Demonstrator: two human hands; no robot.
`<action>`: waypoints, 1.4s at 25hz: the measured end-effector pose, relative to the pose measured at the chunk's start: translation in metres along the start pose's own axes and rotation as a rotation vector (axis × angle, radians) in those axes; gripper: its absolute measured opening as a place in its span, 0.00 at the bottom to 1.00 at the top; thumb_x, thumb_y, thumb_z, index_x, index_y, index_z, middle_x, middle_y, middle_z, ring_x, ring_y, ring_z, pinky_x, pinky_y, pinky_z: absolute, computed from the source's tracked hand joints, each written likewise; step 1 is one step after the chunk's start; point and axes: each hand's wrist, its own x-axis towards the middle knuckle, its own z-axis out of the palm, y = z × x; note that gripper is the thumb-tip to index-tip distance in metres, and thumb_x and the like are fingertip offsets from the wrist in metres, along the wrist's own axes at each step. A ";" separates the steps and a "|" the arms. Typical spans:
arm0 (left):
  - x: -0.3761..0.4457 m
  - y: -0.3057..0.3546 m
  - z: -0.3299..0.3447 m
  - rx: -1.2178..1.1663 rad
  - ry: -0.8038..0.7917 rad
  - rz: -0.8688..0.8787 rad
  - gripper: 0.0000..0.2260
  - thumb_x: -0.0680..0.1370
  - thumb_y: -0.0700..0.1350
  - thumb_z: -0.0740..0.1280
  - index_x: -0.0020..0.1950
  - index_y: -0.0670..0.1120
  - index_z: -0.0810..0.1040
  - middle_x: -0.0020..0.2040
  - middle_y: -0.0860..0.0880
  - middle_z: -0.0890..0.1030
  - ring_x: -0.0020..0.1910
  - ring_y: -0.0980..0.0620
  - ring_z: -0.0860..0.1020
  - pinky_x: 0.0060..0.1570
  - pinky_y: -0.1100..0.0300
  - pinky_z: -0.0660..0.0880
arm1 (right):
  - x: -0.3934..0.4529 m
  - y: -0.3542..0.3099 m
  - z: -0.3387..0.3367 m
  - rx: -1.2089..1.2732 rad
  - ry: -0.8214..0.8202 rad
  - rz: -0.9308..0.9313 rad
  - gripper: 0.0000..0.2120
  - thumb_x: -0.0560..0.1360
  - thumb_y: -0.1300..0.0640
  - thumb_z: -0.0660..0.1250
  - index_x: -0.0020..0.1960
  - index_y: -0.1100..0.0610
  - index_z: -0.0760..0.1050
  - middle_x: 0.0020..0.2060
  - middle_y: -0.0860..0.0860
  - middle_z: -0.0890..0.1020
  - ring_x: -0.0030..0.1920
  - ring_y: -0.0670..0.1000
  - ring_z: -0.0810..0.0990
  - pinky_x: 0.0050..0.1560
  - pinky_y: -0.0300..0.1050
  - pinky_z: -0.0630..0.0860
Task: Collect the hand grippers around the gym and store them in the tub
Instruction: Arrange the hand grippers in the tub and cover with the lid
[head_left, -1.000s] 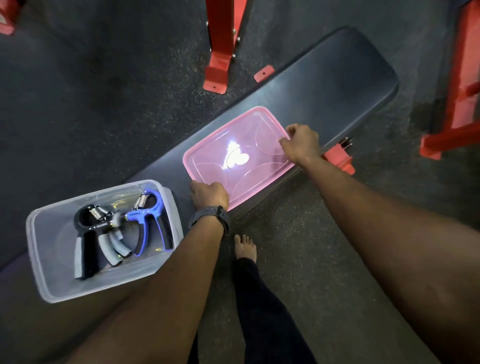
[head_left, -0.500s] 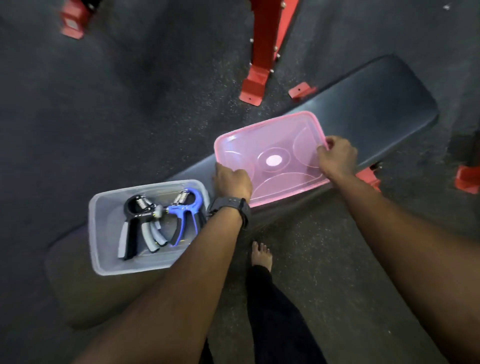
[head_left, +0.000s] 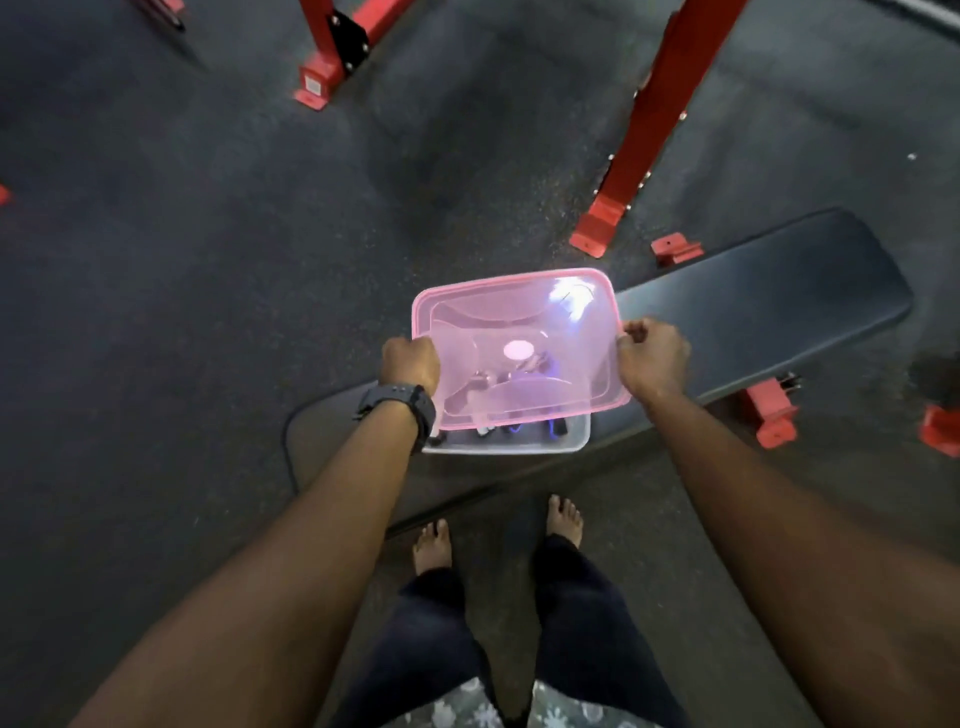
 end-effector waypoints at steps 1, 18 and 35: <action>-0.001 -0.010 -0.009 0.017 -0.030 -0.004 0.17 0.82 0.42 0.58 0.65 0.32 0.75 0.65 0.34 0.77 0.65 0.37 0.75 0.60 0.53 0.72 | -0.015 0.002 0.007 -0.001 -0.021 0.047 0.11 0.76 0.62 0.65 0.55 0.60 0.83 0.53 0.60 0.85 0.55 0.62 0.82 0.55 0.48 0.75; -0.014 -0.025 -0.045 -0.666 -0.064 0.090 0.16 0.71 0.26 0.67 0.55 0.41 0.77 0.49 0.46 0.80 0.52 0.47 0.78 0.47 0.58 0.78 | -0.022 -0.002 -0.018 0.674 -0.185 0.178 0.09 0.72 0.52 0.76 0.45 0.57 0.81 0.40 0.53 0.83 0.41 0.51 0.81 0.44 0.44 0.82; 0.039 -0.093 0.037 0.460 -0.015 0.183 0.20 0.79 0.43 0.66 0.67 0.34 0.71 0.65 0.34 0.76 0.65 0.34 0.74 0.63 0.48 0.71 | -0.029 0.041 0.058 -0.031 -0.177 0.057 0.14 0.76 0.60 0.70 0.61 0.60 0.81 0.55 0.57 0.85 0.53 0.57 0.82 0.49 0.39 0.67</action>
